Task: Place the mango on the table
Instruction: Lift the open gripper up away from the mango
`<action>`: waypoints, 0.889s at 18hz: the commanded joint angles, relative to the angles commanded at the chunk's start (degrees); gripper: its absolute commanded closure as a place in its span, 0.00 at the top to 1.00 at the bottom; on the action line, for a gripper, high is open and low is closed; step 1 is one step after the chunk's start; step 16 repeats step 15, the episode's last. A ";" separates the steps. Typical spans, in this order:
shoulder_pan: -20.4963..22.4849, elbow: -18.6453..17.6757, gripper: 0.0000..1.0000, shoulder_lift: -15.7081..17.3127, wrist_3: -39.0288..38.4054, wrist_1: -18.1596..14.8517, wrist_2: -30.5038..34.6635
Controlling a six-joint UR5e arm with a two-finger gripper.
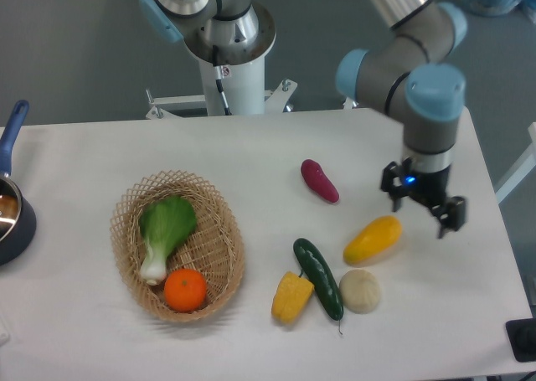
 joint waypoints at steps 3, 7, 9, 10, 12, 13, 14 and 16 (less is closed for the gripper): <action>2.90 5.89 1.00 0.96 0.79 -4.72 -0.17; 7.73 11.18 1.00 1.76 11.83 -17.21 -1.93; 10.02 10.57 1.00 3.34 18.43 -19.07 -3.07; 11.07 10.13 1.00 3.69 21.42 -20.12 -3.68; 13.18 8.73 1.00 5.09 26.61 -22.32 -3.69; 13.89 7.94 1.00 5.71 28.98 -22.68 -3.86; 14.59 7.41 1.00 6.24 30.66 -22.77 -4.13; 15.03 7.23 1.00 6.24 31.20 -22.77 -4.91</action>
